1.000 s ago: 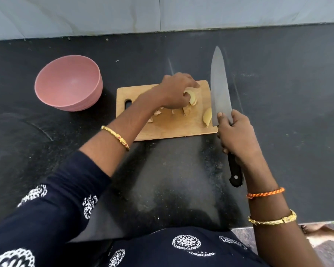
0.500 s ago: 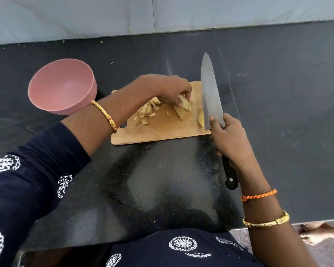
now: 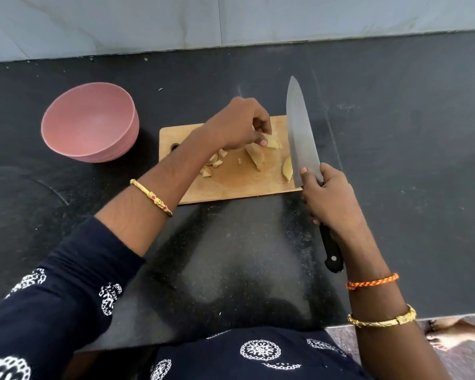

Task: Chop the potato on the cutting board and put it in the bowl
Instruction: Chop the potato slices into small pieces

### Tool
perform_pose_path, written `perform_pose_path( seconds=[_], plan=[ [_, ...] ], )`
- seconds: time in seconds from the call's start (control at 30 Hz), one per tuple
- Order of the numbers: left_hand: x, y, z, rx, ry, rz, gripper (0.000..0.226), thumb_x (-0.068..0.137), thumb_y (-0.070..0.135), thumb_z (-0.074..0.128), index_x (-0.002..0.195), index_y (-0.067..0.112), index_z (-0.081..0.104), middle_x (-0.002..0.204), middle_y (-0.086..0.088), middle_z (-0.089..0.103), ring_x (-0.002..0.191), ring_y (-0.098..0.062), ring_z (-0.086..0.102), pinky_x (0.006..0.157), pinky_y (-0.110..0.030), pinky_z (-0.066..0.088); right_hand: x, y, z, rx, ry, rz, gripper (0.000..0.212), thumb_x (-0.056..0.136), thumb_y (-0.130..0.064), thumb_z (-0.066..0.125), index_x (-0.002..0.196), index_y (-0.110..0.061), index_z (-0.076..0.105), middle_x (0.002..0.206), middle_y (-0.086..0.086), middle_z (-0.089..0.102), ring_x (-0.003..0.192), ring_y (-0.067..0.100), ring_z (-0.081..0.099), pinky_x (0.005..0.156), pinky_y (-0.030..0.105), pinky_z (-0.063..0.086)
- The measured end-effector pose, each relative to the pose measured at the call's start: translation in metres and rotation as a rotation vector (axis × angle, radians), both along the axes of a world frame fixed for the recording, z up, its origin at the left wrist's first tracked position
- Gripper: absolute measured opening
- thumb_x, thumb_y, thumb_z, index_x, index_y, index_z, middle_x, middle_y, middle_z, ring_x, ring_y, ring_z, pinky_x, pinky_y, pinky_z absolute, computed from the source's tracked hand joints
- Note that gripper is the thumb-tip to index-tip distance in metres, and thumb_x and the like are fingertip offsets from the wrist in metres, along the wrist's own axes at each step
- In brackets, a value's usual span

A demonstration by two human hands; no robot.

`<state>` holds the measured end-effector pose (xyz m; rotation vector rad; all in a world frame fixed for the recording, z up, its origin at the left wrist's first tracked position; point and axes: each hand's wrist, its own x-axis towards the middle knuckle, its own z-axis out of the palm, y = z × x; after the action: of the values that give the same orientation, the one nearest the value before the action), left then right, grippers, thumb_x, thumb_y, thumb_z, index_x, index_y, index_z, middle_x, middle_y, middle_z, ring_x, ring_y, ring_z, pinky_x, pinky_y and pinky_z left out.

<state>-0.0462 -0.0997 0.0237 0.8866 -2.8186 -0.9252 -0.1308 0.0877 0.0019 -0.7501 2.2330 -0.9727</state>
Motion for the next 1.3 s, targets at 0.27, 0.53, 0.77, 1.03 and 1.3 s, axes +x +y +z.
perform_pose_path(
  seconds=[0.27, 0.53, 0.77, 1.03, 1.3],
  plan=[
    [-0.01, 0.0, 0.001, 0.119, -0.087, -0.015, 0.022, 0.073, 0.017, 0.078, 0.094, 0.014, 0.073, 0.074, 0.011, 0.064, 0.071, -0.005, 0.06, 0.064, -0.013, 0.042, -0.005, 0.002, 0.003, -0.003, 0.006, -0.024, 0.031, 0.096, -0.036, 0.045, 0.077, -0.012, 0.044, 0.069, 0.006, 0.055, 0.056, 0.021, 0.048, 0.059, 0.042, 0.051],
    [-0.014, -0.02, 0.003, -0.015, -0.268, 0.073, 0.015, 0.083, 0.02, 0.07, 0.097, 0.015, 0.068, 0.095, 0.002, 0.06, 0.091, -0.015, 0.056, 0.076, -0.027, 0.04, -0.003, 0.001, 0.002, 0.017, 0.002, -0.01, 0.037, 0.096, -0.036, 0.045, 0.085, 0.0, 0.045, 0.069, 0.009, 0.052, 0.06, 0.023, 0.046, 0.063, 0.046, 0.052],
    [-0.016, -0.019, 0.01, 0.308, -0.234, 0.115, 0.012, 0.086, 0.018, 0.065, 0.097, 0.013, 0.064, 0.088, 0.004, 0.061, 0.074, -0.008, 0.054, 0.06, -0.02, 0.041, -0.004, 0.0, 0.001, 0.009, 0.004, -0.016, 0.038, 0.096, -0.035, 0.045, 0.088, 0.002, 0.046, 0.069, 0.008, 0.053, 0.059, 0.021, 0.047, 0.06, 0.044, 0.052],
    [-0.009, -0.027, 0.018, 0.352, -0.329, 0.16, 0.019, 0.085, 0.019, 0.064, 0.102, 0.012, 0.066, 0.096, -0.001, 0.064, 0.074, -0.01, 0.055, 0.061, -0.022, 0.042, -0.008, 0.002, -0.004, -0.013, -0.009, -0.025, 0.033, 0.095, -0.038, 0.045, 0.079, -0.009, 0.043, 0.067, 0.006, 0.049, 0.054, 0.02, 0.044, 0.052, 0.036, 0.044],
    [-0.024, -0.002, 0.007, 0.638, -0.012, 0.397, 0.007, 0.079, 0.012, 0.072, 0.084, 0.013, 0.067, 0.096, -0.006, 0.066, 0.08, -0.015, 0.065, 0.065, -0.021, 0.057, -0.009, 0.0, -0.002, -0.035, -0.048, -0.055, 0.031, 0.095, -0.038, 0.046, 0.078, -0.012, 0.045, 0.068, 0.005, 0.051, 0.058, 0.02, 0.046, 0.052, 0.034, 0.044]
  ],
)
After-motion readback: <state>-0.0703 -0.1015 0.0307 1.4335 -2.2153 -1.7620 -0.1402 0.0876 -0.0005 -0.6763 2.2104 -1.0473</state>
